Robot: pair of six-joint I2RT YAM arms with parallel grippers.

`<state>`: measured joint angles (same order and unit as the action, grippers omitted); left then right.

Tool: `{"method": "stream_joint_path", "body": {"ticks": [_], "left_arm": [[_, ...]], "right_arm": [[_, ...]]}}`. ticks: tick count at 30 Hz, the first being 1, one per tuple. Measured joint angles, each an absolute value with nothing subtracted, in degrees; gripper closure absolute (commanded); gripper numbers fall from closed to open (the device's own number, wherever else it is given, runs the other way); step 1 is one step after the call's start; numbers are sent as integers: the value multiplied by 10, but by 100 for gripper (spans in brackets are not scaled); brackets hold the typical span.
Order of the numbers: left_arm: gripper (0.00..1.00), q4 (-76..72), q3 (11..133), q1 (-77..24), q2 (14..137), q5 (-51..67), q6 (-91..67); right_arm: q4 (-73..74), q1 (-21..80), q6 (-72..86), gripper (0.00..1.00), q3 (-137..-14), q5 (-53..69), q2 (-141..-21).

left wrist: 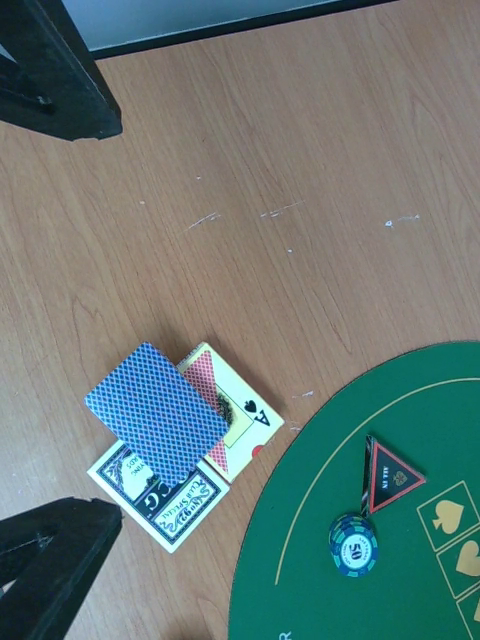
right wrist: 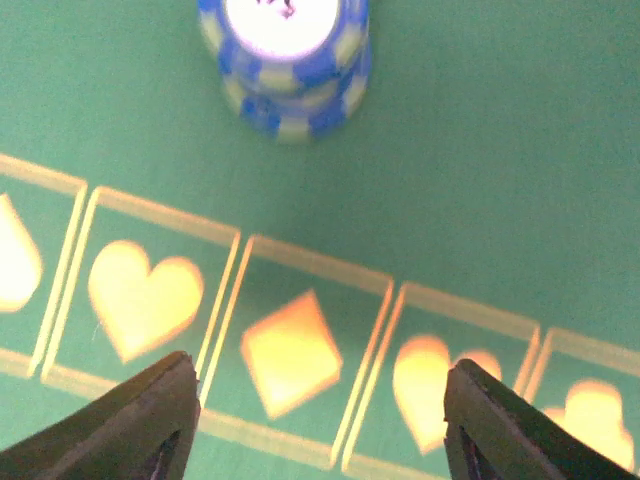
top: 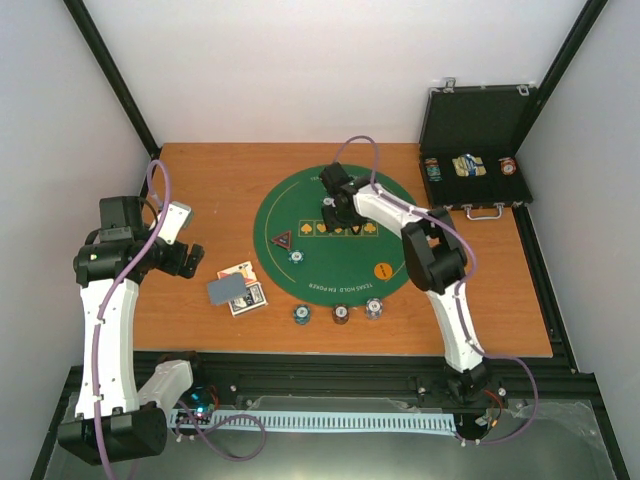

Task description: Distribute texas hold em gaming equipment

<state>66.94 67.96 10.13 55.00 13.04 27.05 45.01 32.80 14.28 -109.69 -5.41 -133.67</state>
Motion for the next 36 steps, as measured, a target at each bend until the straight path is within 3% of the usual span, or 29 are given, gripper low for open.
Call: {"method": "stream_joint_path", "body": {"ticks": [10,19,30,36], "left_arm": [[0,670,680,101,550,133,270],[0,672,680,101,550,137,270],[0,674,680,101,550,138,270],[0,674,680,101,550,138,270]], "right_arm": [[401,484,179,17,-842,-58,-1070],[397,619,216,15,-759,-42,-1052],[392,639,223,25,-758,-27,-1101],[391,644,223,39,-758,-23,-1115]]}}
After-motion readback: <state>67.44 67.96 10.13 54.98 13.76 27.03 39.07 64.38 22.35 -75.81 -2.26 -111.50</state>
